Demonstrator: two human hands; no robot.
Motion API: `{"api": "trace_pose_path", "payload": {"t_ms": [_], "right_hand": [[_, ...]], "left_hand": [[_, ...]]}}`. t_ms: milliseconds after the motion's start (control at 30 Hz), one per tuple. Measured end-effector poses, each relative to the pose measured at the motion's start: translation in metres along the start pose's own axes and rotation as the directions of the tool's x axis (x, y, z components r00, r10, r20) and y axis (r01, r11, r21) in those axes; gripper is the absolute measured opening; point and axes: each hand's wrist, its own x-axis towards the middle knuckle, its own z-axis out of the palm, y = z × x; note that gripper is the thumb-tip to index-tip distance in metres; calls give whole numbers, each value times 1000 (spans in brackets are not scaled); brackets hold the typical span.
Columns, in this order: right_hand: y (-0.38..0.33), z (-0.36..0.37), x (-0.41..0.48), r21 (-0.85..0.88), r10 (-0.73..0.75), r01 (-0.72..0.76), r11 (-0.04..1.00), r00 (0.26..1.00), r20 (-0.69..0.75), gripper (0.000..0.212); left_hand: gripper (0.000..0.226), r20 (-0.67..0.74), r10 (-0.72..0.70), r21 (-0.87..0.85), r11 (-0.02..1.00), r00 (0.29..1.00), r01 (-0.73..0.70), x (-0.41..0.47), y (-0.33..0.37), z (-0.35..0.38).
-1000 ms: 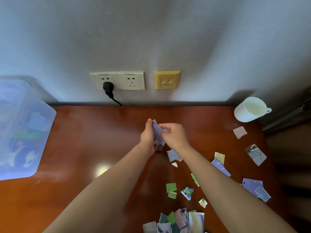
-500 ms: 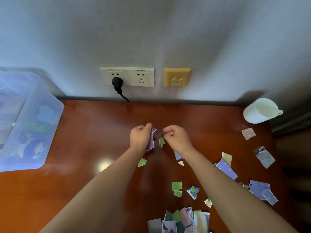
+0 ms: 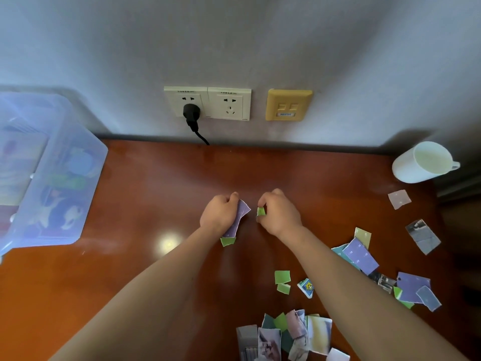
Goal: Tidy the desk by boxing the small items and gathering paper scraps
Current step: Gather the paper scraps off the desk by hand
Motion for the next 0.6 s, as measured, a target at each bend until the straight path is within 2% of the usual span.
{"api": "trace_pose_path", "payload": {"t_ms": [133, 267, 433, 533, 600], "right_hand": [[-1, -1, 2, -53, -3, 3, 999, 1000, -12, 27], [-4, -7, 0, -67, -5, 4, 998, 1000, -19, 17], [-4, 3, -13, 24, 16, -16, 1000, 1000, -17, 28], [-5, 12, -19, 21, 2, -2, 1000, 1000, -10, 29], [-7, 15, -22, 6, 9, -9, 1000, 1000, -26, 26]], "left_hand": [[44, 27, 32, 22, 999, 999, -33, -1, -2, 1], [33, 45, 64, 59, 996, 997, -66, -4, -7, -2], [24, 74, 84, 141, 986, 994, -94, -12, -26, -10], [10, 62, 97, 214, 971, 993, -108, -22, -42, -15], [15, 69, 126, 280, 950, 990, -141, -29, -51, -16]]}}
